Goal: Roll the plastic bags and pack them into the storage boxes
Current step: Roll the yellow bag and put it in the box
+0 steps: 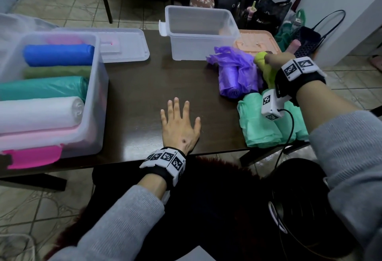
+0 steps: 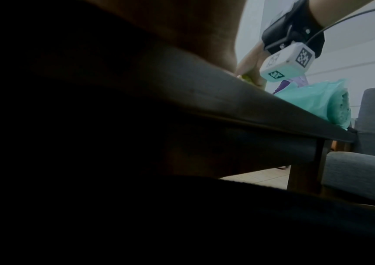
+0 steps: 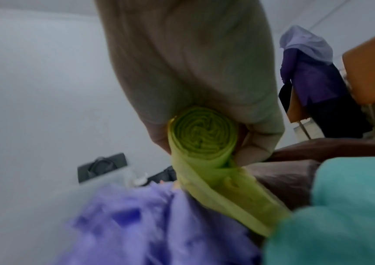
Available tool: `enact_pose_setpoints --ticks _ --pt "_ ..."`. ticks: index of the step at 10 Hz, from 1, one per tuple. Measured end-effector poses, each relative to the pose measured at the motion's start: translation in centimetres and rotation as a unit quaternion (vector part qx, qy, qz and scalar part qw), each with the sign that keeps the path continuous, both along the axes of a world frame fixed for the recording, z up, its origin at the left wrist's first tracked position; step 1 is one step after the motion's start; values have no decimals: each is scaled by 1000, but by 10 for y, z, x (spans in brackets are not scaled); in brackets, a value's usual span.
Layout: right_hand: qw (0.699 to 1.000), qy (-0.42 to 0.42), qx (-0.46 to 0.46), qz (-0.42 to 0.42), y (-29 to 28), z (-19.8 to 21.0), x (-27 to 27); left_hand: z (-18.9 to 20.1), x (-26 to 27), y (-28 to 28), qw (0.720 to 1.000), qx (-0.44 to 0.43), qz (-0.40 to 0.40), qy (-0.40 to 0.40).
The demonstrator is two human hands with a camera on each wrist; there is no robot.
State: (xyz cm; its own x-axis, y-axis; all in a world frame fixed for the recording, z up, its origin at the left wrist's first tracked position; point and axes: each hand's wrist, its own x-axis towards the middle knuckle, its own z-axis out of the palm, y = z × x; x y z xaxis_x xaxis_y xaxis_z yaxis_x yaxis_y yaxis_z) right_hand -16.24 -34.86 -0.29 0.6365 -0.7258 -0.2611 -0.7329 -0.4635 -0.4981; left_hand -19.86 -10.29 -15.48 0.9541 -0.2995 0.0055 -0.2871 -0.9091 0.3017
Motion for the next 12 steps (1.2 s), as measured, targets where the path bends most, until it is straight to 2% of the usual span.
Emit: enact_pose_setpoints --ticks 1,2,3,4,5,6,7,8,9,10,11,12 --pt "999 -30 22 -4 3 17 5 0 0 0 1000 0 -1 0" --pt "997 -75 10 34 19 28 13 0 0 0 1000 -1 -3 4" --pt "988 -118 7 94 51 29 19 1 0 1 1000 -3 -6 8" --pt "969 -105 -50 220 89 14 19 5 5 6 995 -96 -8 34" --pt "912 -85 -127 381 126 -17 16 17 13 22 938 -336 63 63" --pt "857 -32 -167 487 154 -52 12 35 24 42 878 -438 192 38" --pt "837 2 -161 523 170 -78 8 46 43 63 850 -448 274 55" --pt "849 17 -149 507 171 -83 7 47 61 77 880 -385 258 109" --pt "844 4 -211 494 175 -74 5 53 72 79 906 -341 203 144" --pt "835 -4 -238 495 188 -73 7 54 76 81 920 -291 201 169" --pt "823 61 -222 519 196 -73 6 48 76 84 926 -243 216 193" --pt "806 66 -244 536 198 -72 -2 48 87 82 930 -210 204 221"
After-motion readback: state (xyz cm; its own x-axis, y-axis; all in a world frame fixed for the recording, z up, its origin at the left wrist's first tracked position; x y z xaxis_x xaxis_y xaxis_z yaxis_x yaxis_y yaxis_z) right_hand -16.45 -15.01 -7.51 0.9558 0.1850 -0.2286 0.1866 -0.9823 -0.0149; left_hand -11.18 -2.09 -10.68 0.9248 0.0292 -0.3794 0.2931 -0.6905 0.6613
